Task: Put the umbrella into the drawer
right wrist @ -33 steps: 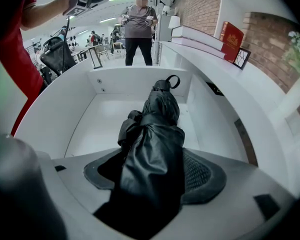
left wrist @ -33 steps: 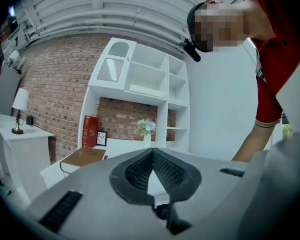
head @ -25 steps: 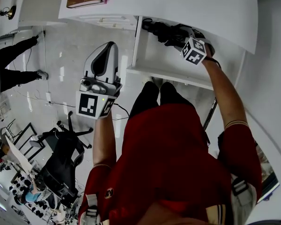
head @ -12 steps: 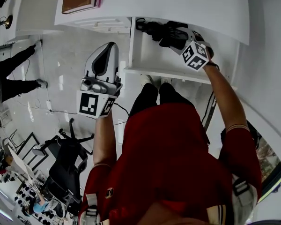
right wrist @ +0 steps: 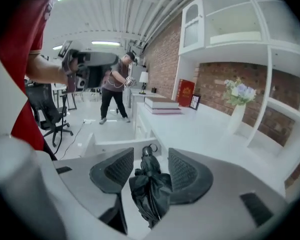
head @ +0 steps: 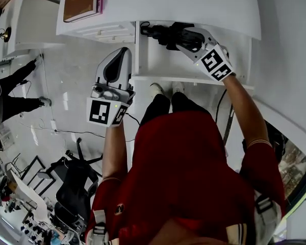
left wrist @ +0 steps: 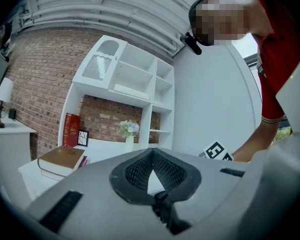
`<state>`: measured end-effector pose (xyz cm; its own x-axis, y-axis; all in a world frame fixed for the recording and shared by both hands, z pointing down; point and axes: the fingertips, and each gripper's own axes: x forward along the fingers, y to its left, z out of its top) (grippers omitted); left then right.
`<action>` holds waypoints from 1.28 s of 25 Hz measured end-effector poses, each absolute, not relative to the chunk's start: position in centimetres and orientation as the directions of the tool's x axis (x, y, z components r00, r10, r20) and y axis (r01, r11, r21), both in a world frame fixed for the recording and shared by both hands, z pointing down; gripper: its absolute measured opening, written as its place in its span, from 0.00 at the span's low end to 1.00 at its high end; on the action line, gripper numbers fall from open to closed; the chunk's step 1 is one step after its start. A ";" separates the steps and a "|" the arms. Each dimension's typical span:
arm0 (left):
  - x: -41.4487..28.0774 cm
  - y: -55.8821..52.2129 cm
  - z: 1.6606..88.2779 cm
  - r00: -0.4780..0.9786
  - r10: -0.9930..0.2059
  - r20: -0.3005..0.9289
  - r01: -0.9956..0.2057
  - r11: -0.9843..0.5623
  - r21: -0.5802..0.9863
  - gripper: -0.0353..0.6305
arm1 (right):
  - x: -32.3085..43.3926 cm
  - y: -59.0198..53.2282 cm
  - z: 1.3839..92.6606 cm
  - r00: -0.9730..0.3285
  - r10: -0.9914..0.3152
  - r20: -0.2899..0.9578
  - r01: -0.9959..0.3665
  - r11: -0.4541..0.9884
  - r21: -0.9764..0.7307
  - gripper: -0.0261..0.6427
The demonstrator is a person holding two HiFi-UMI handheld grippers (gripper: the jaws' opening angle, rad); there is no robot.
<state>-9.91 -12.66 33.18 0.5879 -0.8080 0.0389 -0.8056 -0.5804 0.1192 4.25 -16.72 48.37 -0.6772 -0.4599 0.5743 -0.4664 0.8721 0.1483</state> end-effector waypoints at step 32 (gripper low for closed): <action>-5.7 -8.2 27.9 0.682 -0.729 -0.057 -0.725 -0.684 0.077 0.06 | 0.3 -7.9 27.6 -0.815 -0.578 -0.025 -0.578 0.816 -0.020 0.04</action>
<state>-5.65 -8.23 27.90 0.6818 -0.7293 -0.0575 -0.7253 -0.6841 0.0771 0.29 -7.86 27.65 -0.8155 -0.5783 -0.0247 -0.5780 0.8158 -0.0197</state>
